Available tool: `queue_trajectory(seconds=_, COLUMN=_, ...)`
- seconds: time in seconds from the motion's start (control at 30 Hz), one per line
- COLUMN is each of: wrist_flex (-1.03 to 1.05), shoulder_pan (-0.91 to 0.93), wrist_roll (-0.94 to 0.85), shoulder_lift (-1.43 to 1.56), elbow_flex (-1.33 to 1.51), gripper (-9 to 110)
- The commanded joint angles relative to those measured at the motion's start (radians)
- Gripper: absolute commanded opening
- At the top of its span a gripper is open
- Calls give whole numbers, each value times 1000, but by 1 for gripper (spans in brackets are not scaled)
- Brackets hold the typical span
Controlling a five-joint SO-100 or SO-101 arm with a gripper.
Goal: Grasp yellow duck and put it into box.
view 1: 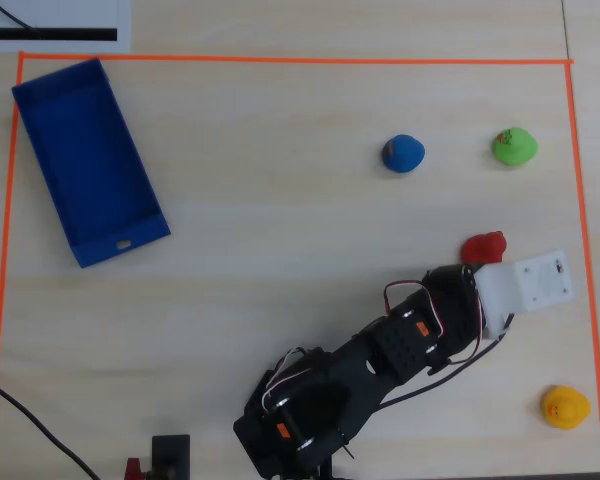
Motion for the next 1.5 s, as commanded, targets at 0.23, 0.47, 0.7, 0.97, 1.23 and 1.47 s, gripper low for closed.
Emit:
queue_trajectory(seconds=0.23, wrist_flex=-184, shoulder_pan=193, wrist_roll=-212, shoulder_lift=17, elbow_flex=124, gripper=0)
queue_trajectory(seconds=0.47, wrist_flex=-664, shoulder_pan=161, wrist_roll=-233, shoulder_lift=-18, elbow_flex=233, gripper=0)
queue_trajectory(seconds=0.7, wrist_flex=-782, shoulder_pan=258, wrist_roll=-299, shoulder_lift=-161, elbow_flex=273, gripper=0)
queue_trajectory(seconds=0.97, wrist_flex=-836, shoulder_pan=367, wrist_roll=-350, shoulder_lift=-270, elbow_flex=307, gripper=0)
queue_trajectory(seconds=1.23, wrist_flex=-841, shoulder_pan=446, wrist_roll=-383, shoulder_lift=-318, elbow_flex=276, gripper=0)
queue_trajectory(seconds=1.47, wrist_flex=-810, shoulder_pan=572, wrist_roll=-419, shoulder_lift=-387, elbow_flex=181, gripper=6)
